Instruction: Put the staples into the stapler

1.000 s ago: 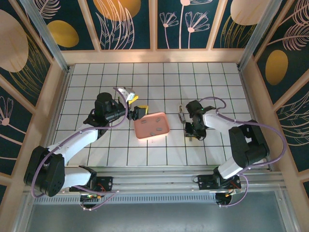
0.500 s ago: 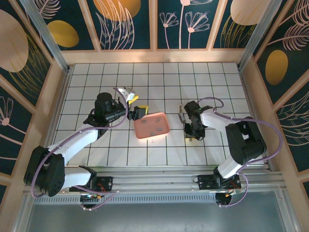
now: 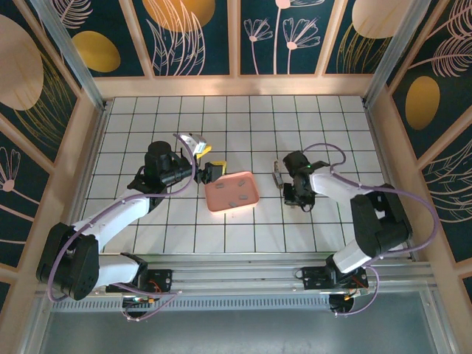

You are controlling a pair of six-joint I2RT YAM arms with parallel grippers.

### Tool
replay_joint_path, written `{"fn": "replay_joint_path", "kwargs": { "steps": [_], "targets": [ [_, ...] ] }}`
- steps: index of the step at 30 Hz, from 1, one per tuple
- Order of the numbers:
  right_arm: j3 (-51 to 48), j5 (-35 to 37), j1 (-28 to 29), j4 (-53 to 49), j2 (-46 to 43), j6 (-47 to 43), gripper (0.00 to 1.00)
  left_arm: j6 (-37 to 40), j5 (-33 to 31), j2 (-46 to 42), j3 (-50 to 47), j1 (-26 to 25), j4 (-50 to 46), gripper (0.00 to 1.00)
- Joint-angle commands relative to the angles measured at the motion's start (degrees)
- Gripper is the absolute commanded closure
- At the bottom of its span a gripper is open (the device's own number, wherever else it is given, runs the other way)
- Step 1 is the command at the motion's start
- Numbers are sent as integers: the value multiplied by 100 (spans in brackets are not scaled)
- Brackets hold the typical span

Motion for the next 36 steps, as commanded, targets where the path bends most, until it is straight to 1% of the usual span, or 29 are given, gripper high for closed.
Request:
{"fn": "replay_joint_path", "kwargs": {
  "steps": [1, 6, 10, 13, 19, 23, 30, 36],
  "targets": [
    [87, 497, -175, 379, -481, -354, 85, 71, 12, -60, -62, -29, 75, 14],
    [25, 486, -601, 1000, -739, -1143, 86, 127, 14, -52, -65, -27, 62, 14],
    [-10, 328, -996, 1334, -612, -1692, 85, 174, 12, -26, -70, -29, 49, 14],
    [-4, 170, -1133, 1548, -461, -1918, 86, 175, 19, 19, -61, -29, 47, 14],
    [34, 34, -1170, 1850, -176, -2124, 86, 201, 11, 72, -50, -29, 39, 14],
    [60, -301, -1173, 1961, -18, -2171, 85, 205, 26, 103, -43, -30, 33, 14],
    [51, -467, -1174, 2072, 224, -2191, 86, 198, 26, 121, -42, -29, 35, 14],
    [5, -417, -1168, 2081, 293, -2174, 86, 212, 17, 123, -43, -30, 30, 14]
  ]
}}
